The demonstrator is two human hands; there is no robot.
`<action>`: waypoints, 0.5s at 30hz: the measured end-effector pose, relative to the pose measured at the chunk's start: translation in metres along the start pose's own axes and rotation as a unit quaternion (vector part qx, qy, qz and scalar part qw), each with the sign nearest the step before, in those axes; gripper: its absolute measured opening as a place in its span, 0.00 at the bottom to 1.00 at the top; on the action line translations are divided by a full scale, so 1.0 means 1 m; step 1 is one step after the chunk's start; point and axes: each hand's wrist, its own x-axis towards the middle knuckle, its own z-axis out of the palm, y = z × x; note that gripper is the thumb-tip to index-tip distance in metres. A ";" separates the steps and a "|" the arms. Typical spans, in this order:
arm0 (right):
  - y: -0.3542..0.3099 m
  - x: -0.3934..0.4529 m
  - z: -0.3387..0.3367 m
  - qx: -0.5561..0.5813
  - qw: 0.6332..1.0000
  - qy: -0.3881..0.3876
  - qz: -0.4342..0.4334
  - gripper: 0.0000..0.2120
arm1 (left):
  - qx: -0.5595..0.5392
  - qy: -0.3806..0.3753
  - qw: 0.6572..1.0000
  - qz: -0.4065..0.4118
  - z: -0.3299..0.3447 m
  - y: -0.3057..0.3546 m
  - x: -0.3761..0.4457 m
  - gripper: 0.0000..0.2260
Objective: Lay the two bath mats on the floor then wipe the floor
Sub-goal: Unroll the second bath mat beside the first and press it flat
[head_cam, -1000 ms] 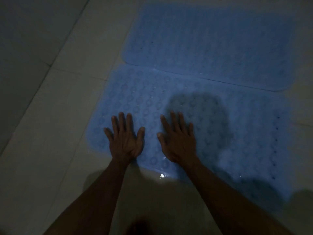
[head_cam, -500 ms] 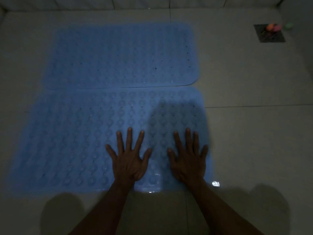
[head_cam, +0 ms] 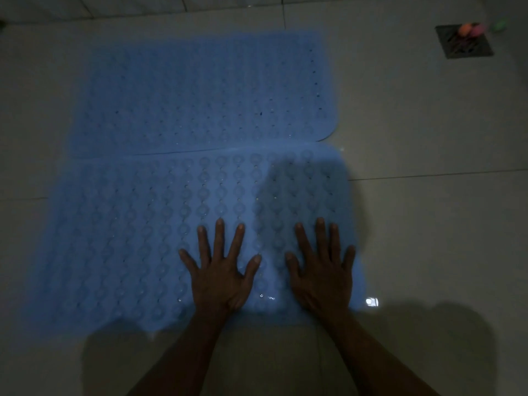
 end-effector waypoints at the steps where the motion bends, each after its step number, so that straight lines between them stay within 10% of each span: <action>1: 0.000 -0.001 0.000 -0.001 1.000 -0.003 0.001 0.32 | -0.001 -0.001 1.000 0.001 0.000 0.000 -0.001 0.33; 15: -0.005 0.003 -0.010 0.004 0.999 -0.042 0.003 0.29 | 0.009 -0.031 0.999 0.008 -0.014 0.002 0.004 0.33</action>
